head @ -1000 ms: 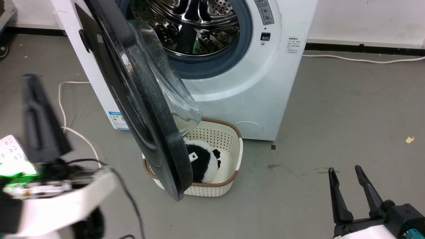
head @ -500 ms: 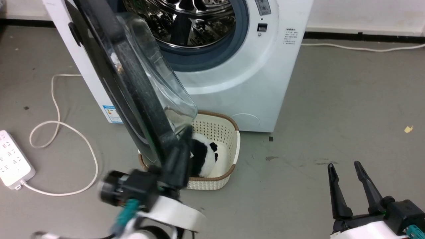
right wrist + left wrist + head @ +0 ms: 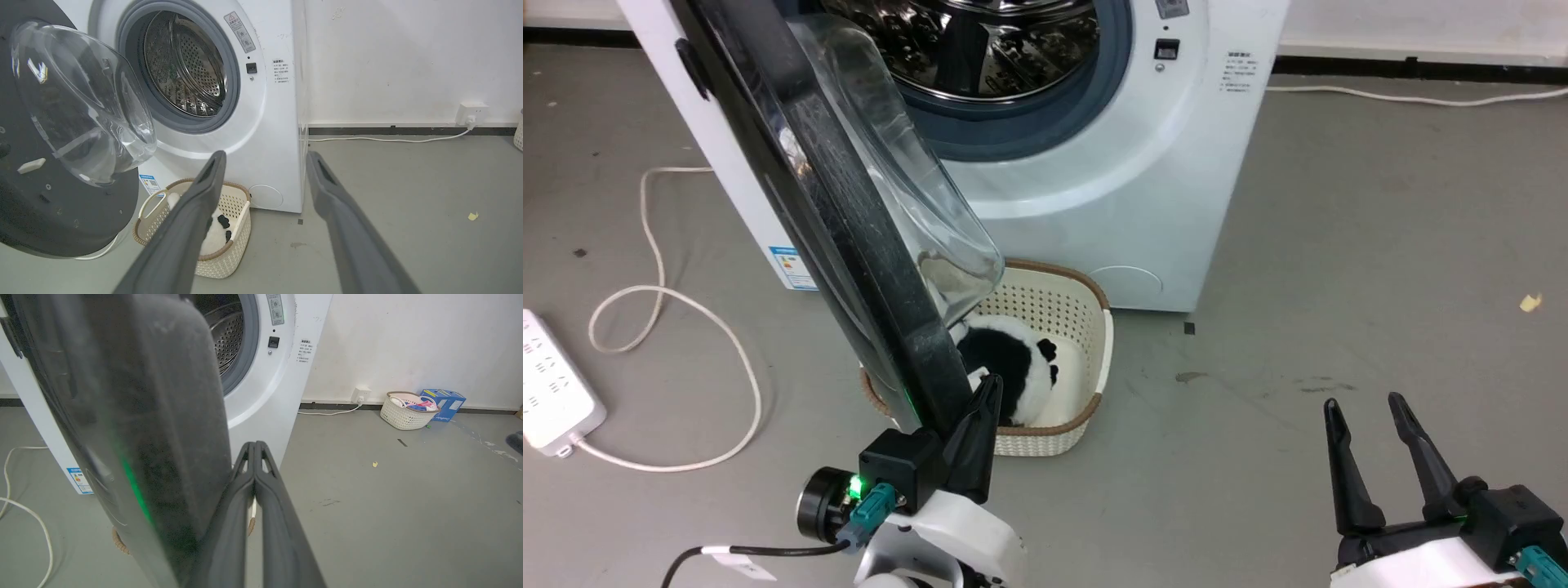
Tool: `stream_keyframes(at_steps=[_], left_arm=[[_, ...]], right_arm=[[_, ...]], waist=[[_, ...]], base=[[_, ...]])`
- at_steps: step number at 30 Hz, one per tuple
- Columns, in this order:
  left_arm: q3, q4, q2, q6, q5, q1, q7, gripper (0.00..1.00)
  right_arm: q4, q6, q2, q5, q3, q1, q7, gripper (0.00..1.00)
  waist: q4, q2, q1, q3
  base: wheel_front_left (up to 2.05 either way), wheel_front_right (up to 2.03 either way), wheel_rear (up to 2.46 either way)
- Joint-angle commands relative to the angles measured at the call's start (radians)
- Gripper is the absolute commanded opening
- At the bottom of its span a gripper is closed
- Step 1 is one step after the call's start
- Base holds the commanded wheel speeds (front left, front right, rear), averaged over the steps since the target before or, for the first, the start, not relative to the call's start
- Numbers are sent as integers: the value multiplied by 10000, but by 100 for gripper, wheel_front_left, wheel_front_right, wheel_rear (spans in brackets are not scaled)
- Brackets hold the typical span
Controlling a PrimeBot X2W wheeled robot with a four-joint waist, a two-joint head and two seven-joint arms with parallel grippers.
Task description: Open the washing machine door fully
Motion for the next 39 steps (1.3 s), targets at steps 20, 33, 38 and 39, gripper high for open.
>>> stream_keyframes(at_steps=[20,33,38,39], left_arm=[[1171,133,776,378,-658,141,-333,0],[3424,764,2351,583,-1600,-1195,-230,0],[4325,1490,2992,604,-2112,-1982,-195,0],[4481,1695,3174,598,-2153,-2138,-224,0]], right_arm=[[-20,10,43,-289,143,39,-31,100],[-705,10,-292,-772,276,-544,652,100],[-1057,10,-532,-820,148,-656,929,100],[-1118,10,-571,-825,132,-676,970,100]], waist=[[2624,0,-1,124],[3178,0,-1,1831],[3094,0,-1,2417],[3064,0,-1,2508]], base=[[0,0,0],[0,0,0],[0,0,0],[0,0,0]])
